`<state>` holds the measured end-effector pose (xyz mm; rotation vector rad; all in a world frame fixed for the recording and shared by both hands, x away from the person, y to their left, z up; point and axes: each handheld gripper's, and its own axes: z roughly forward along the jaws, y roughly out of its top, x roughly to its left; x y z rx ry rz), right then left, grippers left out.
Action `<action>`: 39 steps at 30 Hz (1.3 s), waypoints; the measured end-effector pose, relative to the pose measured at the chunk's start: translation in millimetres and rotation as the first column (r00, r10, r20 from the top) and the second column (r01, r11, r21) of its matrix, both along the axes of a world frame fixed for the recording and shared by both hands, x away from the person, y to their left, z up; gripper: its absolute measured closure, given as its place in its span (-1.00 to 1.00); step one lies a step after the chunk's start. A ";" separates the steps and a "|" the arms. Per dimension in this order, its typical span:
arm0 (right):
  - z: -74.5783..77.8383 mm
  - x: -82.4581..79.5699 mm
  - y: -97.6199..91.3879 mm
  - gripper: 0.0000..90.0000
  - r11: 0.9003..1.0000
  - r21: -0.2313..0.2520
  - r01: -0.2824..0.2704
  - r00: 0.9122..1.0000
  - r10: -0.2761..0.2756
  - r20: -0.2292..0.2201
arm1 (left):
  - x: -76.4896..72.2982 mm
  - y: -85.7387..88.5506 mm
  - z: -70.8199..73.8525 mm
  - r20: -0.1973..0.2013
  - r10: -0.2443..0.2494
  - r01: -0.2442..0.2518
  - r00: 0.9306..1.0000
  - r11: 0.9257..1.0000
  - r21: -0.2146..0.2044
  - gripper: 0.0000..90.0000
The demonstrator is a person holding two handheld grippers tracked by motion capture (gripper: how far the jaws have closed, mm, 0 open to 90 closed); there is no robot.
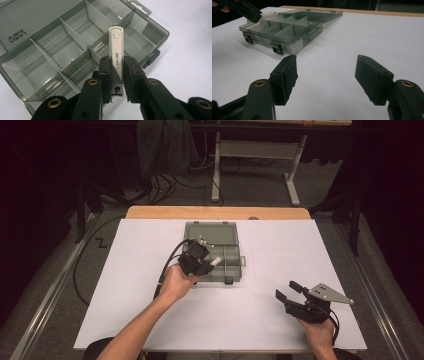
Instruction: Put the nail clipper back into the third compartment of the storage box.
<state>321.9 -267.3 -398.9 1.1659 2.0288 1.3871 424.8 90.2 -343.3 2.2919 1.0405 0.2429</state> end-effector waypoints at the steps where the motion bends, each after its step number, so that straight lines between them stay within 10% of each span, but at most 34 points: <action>1: 0.0 0.0 0.0 -0.20 1.000 0.000 0.000 1.000 0.000 0.000 | 0.7 0.2 -0.3 0.000 0.003 -0.003 1.000 1.000 0.000 0.71; 39: 0.5 0.3 -0.3 -0.20 1.000 0.004 -0.001 1.000 0.001 0.008 | 34.1 -14.6 13.0 0.028 0.031 -0.032 0.999 0.999 0.019 0.71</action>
